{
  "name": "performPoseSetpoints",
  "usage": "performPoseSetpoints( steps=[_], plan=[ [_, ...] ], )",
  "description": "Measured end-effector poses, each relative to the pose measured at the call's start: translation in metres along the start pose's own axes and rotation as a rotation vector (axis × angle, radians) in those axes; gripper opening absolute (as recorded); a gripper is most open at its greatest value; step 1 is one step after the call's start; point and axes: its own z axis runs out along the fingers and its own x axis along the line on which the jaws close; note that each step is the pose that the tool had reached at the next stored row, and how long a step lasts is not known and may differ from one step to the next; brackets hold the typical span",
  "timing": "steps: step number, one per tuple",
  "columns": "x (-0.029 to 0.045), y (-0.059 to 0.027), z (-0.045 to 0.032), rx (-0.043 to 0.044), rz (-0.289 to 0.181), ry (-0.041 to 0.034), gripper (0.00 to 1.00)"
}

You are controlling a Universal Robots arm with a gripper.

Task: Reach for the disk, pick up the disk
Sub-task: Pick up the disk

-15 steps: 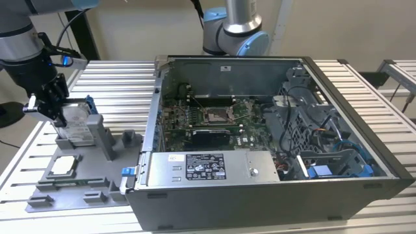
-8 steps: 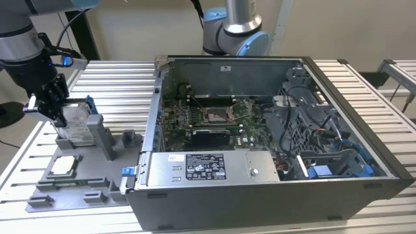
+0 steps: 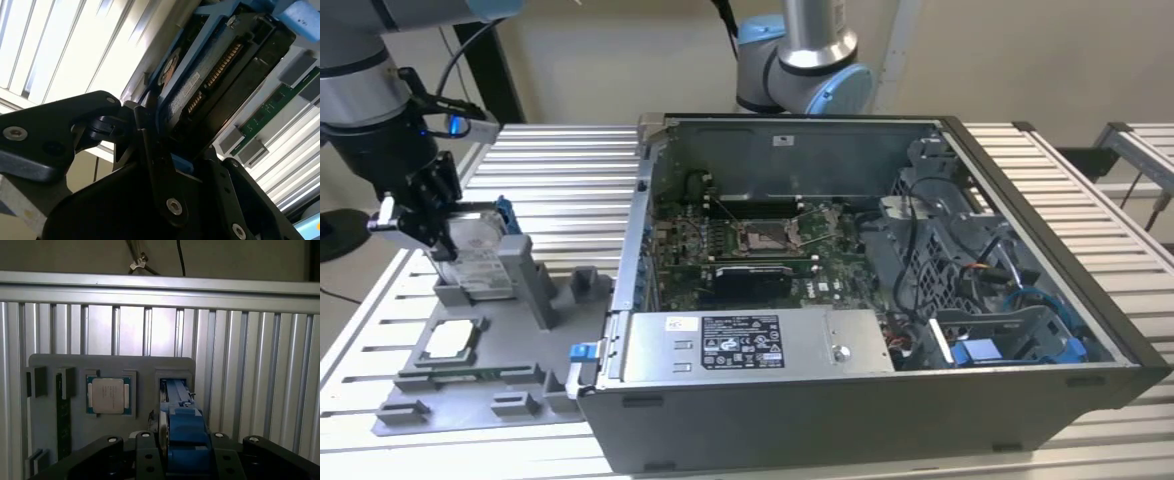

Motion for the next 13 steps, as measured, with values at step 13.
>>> performPoseSetpoints(
  steps=[13],
  plan=[
    [0.0001,-0.0001,-0.0146,0.0,0.0,0.0,0.0]
  ],
)
